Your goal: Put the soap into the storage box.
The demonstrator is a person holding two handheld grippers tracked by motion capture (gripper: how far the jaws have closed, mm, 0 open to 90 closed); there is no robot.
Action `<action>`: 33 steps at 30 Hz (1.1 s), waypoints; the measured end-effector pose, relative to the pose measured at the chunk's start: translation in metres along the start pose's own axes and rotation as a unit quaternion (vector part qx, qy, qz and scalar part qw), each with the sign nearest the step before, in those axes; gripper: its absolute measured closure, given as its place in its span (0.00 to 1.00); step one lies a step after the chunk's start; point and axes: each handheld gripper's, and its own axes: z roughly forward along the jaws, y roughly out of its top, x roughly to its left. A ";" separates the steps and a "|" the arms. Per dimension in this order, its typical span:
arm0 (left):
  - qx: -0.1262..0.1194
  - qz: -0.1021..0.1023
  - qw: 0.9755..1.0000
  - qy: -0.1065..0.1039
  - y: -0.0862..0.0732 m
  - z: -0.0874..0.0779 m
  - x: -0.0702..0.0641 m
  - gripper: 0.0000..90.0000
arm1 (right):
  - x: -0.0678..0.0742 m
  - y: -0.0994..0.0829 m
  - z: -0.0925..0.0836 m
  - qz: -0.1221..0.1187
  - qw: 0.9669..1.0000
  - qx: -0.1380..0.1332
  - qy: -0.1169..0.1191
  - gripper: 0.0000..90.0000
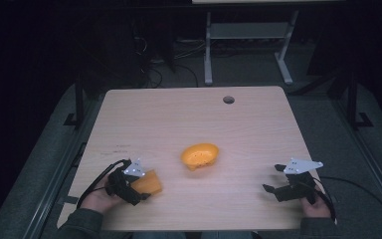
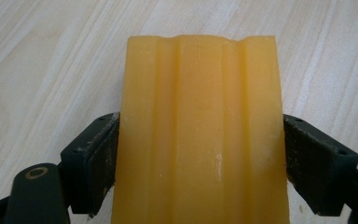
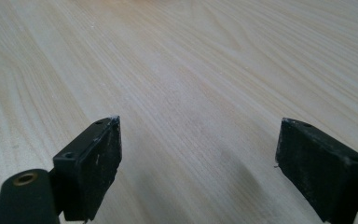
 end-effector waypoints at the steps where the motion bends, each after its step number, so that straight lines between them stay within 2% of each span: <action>1: 0.001 0.001 1.000 0.002 0.000 0.000 0.000 0.20 | 0.000 0.000 0.000 -0.001 1.000 0.001 0.000 0.15; 13: 0.020 -0.002 1.000 -0.001 0.000 0.007 0.000 0.20 | 0.000 0.000 0.000 -0.002 1.000 0.001 0.000 0.15; 20: 0.020 -0.005 1.000 -0.004 0.000 0.006 0.000 0.21 | 0.000 0.001 0.000 -0.002 1.000 0.001 0.001 0.15; 33: 0.030 0.012 0.999 0.003 0.005 0.004 -0.006 0.23 | 0.000 0.000 -0.001 -0.001 1.000 -0.001 -0.001 0.15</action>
